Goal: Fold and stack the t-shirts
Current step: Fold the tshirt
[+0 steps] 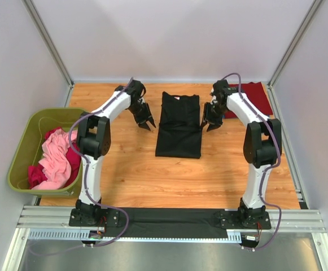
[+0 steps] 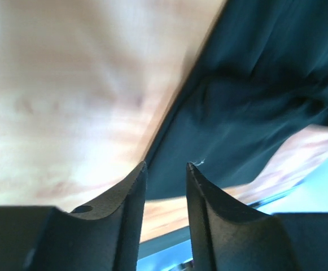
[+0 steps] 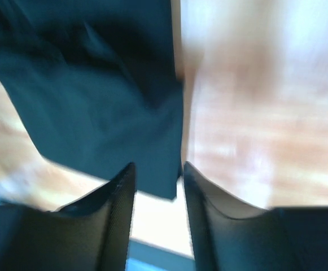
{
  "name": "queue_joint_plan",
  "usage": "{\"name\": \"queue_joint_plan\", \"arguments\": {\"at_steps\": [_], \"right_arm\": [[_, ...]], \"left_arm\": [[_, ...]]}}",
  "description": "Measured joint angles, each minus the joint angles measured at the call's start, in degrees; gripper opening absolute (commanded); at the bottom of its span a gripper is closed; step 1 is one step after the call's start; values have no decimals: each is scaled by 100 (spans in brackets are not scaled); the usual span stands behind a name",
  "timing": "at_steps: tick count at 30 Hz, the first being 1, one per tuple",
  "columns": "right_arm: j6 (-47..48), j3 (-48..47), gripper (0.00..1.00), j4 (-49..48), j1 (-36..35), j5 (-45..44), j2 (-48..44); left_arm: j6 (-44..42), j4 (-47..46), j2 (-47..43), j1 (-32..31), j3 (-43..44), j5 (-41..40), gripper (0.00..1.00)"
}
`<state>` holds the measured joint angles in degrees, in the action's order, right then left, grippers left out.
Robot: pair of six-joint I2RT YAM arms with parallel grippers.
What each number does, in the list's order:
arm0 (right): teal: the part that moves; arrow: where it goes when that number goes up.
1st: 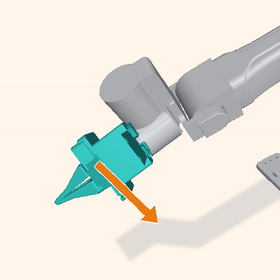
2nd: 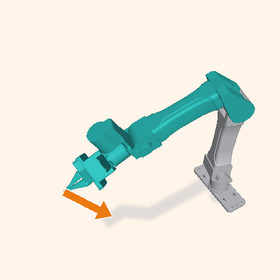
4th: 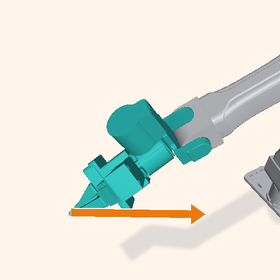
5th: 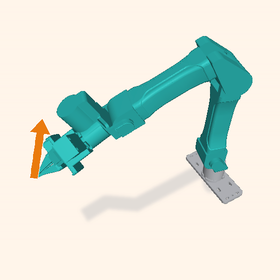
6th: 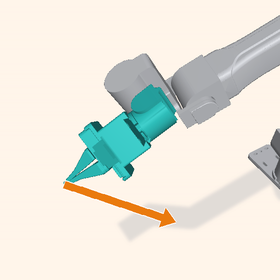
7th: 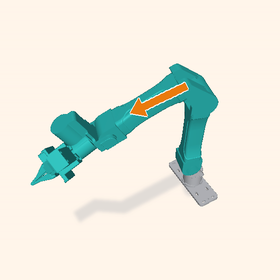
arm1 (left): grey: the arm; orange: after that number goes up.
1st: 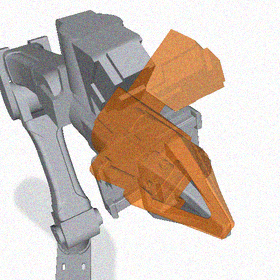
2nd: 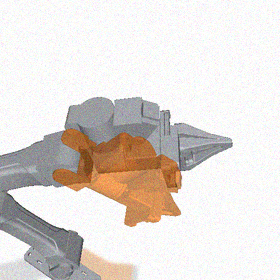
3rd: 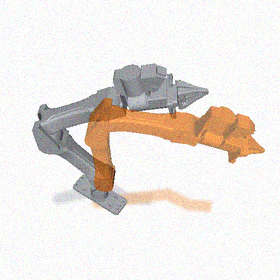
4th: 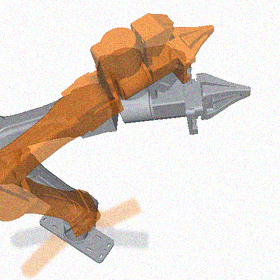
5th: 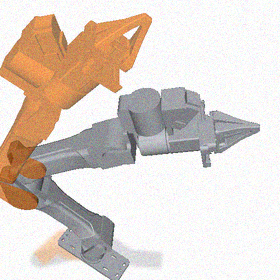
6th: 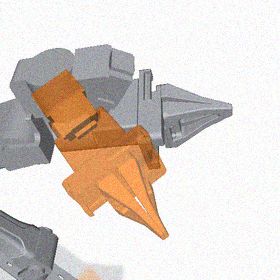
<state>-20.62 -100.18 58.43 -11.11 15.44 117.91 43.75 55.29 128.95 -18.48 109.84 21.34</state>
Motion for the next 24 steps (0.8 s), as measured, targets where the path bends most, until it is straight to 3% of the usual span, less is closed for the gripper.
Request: {"name": "queue_joint_plan", "arguments": {"at_steps": [3,12,20,24], "right_arm": [[76,800,32,13,-28,144,-457],[85,2656,39,-516,-48,807,-1211],[72,3045,39,-1314,-197,1294,-1274],[55,3158,39,-1617,-210,1381,-1274]], "left_arm": [[-260,-26,-385,-190,-627,-37,40],[-448,-573,-839,-706,-2507,348,43],[-446,-1123,-942,-693,-2826,785,42],[-455,-1163,-942,-693,-2846,813,35]]}}
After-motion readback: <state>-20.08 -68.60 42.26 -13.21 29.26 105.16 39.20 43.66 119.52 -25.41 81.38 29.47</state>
